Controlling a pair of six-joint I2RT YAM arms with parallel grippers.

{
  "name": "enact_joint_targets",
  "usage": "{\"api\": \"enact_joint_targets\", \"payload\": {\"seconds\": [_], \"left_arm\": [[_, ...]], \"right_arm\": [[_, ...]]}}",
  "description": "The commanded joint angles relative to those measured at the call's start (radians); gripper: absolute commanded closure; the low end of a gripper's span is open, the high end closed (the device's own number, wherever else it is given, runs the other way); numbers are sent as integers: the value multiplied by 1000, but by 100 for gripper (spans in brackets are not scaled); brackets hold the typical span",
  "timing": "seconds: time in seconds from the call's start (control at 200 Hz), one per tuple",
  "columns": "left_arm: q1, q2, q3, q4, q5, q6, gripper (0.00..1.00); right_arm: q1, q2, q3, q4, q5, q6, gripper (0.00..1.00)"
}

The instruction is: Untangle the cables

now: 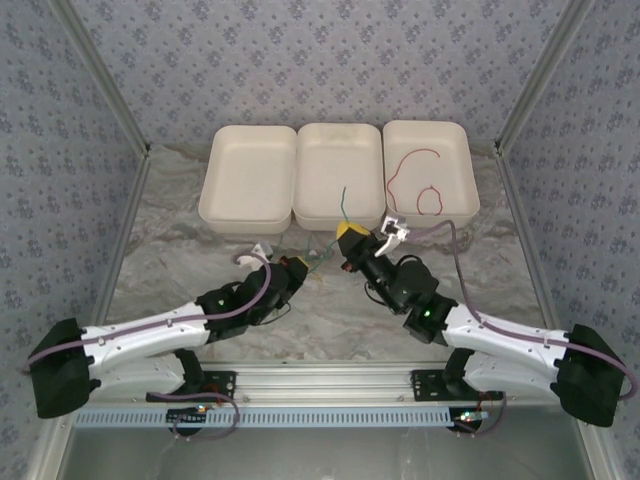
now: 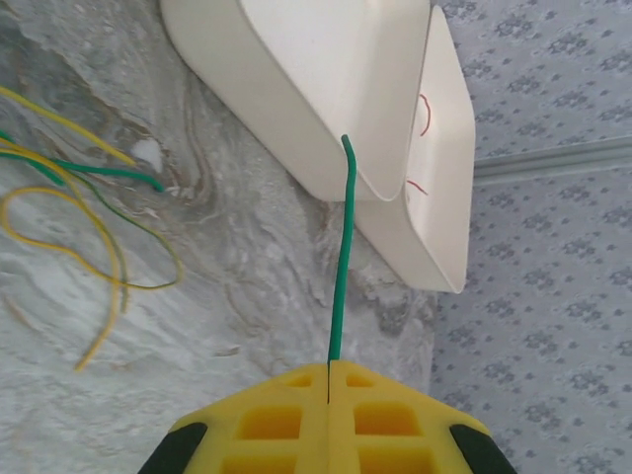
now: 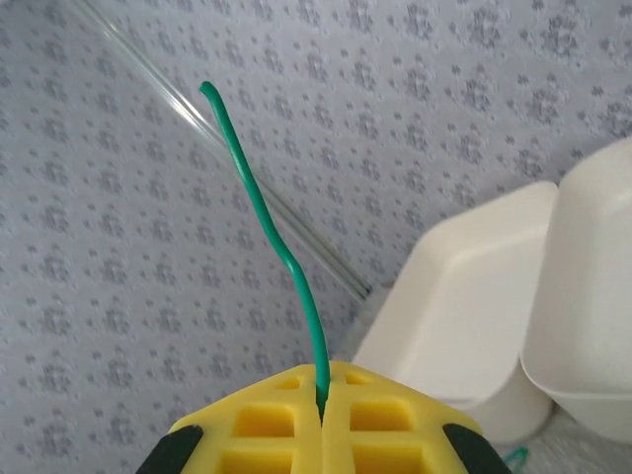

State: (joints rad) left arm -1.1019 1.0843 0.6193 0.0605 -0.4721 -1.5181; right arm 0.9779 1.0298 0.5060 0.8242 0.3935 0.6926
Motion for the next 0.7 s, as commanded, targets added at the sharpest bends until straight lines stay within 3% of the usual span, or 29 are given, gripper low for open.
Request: {"api": "enact_joint_targets", "payload": {"seconds": [0.0, 0.21, 0.285, 0.335, 0.415, 0.53, 0.695], "left_arm": [[-26, 43, 26, -60, -58, -55, 100], [-44, 70, 14, -8, -54, -98, 100], [-44, 57, 14, 23, -54, -73, 100], [-41, 31, 23, 20, -57, -34, 100], [-12, -13, 65, -34, -23, 72, 81], [92, -63, 97, -88, 120, 170, 63], [233, -147, 123, -140, 313, 269, 43]], "right_arm": [[-25, 6, 13, 299, 48, 17, 100], [-77, -6, 84, 274, -36, -45, 100], [-104, -28, 141, 143, -125, -55, 100], [-118, -53, 214, -54, -195, -55, 100], [-123, -70, 303, -271, -339, -151, 100], [-163, -61, 397, -522, -581, -217, 100], [-207, -79, 434, -695, -719, -286, 100]]}}
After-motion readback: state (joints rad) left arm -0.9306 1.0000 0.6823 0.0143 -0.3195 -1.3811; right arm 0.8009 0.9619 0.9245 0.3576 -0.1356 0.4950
